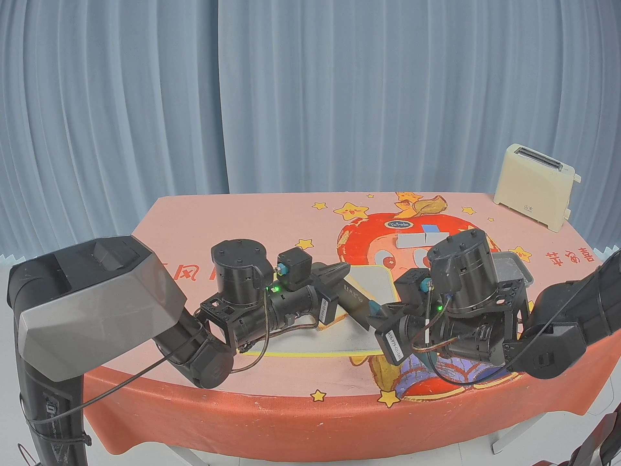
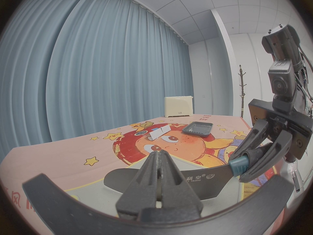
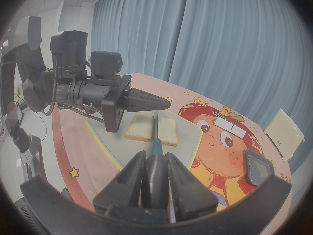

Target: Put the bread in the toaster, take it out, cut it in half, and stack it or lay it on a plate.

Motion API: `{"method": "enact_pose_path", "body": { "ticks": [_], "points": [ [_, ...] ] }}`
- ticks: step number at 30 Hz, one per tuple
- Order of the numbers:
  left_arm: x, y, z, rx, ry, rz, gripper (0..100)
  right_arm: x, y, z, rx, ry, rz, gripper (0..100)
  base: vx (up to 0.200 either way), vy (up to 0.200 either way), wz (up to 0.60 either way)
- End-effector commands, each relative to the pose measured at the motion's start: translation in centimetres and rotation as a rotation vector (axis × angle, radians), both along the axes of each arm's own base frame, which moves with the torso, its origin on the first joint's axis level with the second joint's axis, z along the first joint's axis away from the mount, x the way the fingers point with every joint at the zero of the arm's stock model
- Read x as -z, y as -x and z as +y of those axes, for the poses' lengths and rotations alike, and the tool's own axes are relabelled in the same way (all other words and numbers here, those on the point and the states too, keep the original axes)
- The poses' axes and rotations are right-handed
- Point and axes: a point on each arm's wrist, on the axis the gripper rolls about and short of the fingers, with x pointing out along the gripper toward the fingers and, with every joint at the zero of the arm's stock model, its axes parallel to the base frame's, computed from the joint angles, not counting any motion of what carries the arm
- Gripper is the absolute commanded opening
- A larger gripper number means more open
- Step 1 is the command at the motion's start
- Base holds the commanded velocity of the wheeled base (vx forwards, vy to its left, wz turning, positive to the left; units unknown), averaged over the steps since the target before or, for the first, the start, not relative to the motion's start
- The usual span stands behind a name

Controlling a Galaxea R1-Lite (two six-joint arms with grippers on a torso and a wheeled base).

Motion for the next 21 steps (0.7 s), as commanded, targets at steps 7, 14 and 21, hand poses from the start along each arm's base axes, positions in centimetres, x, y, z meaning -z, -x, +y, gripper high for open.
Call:
{"method": "enact_pose_path", "body": {
  "ticks": [7,14,21],
  "points": [
    [-0.4,0.0,-0.2,-0.010,0.016,-0.031,0,-0.3,-0.1,0.2,-0.002,-0.008,-0.008,0,0.000,0.000,0.00],
    [-2.7,0.4,0.1,-0.014,0.056,-0.081,0,-0.8,-0.3,0.1,0.003,-0.027,-0.026,0,0.000,0.000,0.00],
    [-2.7,0.4,0.5,-0.020,0.050,-0.073,0,-0.7,-0.3,0.2,0.003,-0.022,-0.019,0,0.000,0.000,0.00]
  ]
}}
